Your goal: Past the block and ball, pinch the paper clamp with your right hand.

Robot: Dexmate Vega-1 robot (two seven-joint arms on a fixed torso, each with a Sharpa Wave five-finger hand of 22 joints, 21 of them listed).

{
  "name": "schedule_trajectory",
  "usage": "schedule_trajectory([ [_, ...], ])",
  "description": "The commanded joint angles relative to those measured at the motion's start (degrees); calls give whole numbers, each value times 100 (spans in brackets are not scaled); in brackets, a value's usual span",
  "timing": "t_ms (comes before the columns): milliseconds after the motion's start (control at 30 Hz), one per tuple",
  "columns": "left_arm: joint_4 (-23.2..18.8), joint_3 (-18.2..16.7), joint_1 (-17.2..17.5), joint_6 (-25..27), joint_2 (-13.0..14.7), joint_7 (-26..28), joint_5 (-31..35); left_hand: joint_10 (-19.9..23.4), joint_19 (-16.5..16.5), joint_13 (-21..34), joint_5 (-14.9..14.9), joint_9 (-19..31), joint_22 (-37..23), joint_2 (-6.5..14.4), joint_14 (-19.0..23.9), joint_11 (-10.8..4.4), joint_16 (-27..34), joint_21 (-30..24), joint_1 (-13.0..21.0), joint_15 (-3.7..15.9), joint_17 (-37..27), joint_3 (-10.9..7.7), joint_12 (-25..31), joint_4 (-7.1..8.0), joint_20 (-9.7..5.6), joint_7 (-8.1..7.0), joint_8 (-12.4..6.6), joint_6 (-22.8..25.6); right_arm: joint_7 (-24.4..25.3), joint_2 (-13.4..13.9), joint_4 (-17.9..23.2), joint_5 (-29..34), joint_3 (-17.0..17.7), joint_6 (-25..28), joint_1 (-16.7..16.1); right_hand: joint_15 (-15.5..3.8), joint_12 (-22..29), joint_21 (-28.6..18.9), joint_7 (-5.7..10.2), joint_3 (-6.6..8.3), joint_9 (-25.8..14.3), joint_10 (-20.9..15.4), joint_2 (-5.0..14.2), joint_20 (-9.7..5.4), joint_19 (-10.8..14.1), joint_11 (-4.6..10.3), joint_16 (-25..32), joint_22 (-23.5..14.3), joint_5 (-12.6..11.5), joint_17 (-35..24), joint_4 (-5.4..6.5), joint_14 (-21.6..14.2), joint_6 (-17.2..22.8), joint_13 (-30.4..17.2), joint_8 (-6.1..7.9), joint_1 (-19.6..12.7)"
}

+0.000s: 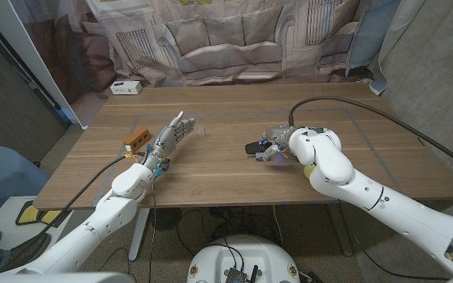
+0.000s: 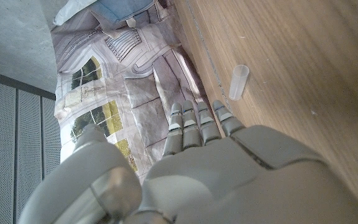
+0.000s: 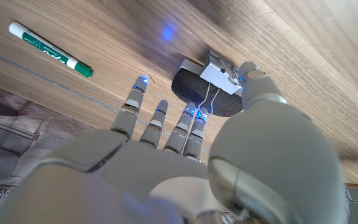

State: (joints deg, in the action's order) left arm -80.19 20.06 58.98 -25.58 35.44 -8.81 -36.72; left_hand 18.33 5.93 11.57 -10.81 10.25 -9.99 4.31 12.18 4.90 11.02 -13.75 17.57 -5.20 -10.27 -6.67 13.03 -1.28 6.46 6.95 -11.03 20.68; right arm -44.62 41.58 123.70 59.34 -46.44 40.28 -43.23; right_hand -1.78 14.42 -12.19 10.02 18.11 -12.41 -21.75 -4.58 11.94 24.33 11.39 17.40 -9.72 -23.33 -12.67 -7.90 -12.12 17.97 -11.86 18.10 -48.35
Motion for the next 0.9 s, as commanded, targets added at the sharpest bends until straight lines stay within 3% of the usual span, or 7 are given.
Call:
schedule_trajectory([
  [33, -9, -33, 38, -45, 11, 15, -13, 25, 28, 20, 12, 19, -29, 48, -15, 14, -17, 16, 32, -1, -9, -17, -27, -25, 18, -10, 5, 25, 96, -19, -25, -96, -22, 62, 11, -16, 21, -19, 3, 22, -10, -73, 15, 1, 74, -31, 19, -30, -38, -15, 46, -90, 92, -24, 58, -54],
  [433, -16, -42, 77, -59, 2, 18, -35, 28, 36, 20, 12, 19, -29, 52, -13, -5, -16, 34, 28, -7, -9, -19, -28, -31, 21, -4, 6, 24, 157, 12, -21, -147, -62, 135, 31, -61, 26, -21, 18, 42, -15, -206, 64, -4, 170, 5, 37, -32, -43, -11, 50, -233, 258, -31, 117, -89],
  [700, -63, -41, 103, -47, 9, 59, -14, 25, 38, 20, 12, 19, -30, 53, -14, 0, -16, 45, 26, -2, -9, -19, -30, -35, 24, -7, 7, 23, 194, 52, 5, -188, -67, 177, 33, -234, 41, -45, 119, 40, -18, -432, 41, -14, 359, 101, 61, -33, -34, 23, 26, -481, 549, -28, 220, -137],
  [900, -112, -35, 120, -11, 14, 98, -2, 28, 36, 21, 12, 19, -30, 55, -11, 6, -15, 53, 24, -10, -9, -20, -29, -37, 27, -5, 6, 25, 235, 76, -10, -219, -76, 189, 41, -243, 60, -50, 154, 54, -16, -600, 85, 0, 450, 99, 78, -33, -23, 40, 37, -626, 672, -21, 255, -156],
])
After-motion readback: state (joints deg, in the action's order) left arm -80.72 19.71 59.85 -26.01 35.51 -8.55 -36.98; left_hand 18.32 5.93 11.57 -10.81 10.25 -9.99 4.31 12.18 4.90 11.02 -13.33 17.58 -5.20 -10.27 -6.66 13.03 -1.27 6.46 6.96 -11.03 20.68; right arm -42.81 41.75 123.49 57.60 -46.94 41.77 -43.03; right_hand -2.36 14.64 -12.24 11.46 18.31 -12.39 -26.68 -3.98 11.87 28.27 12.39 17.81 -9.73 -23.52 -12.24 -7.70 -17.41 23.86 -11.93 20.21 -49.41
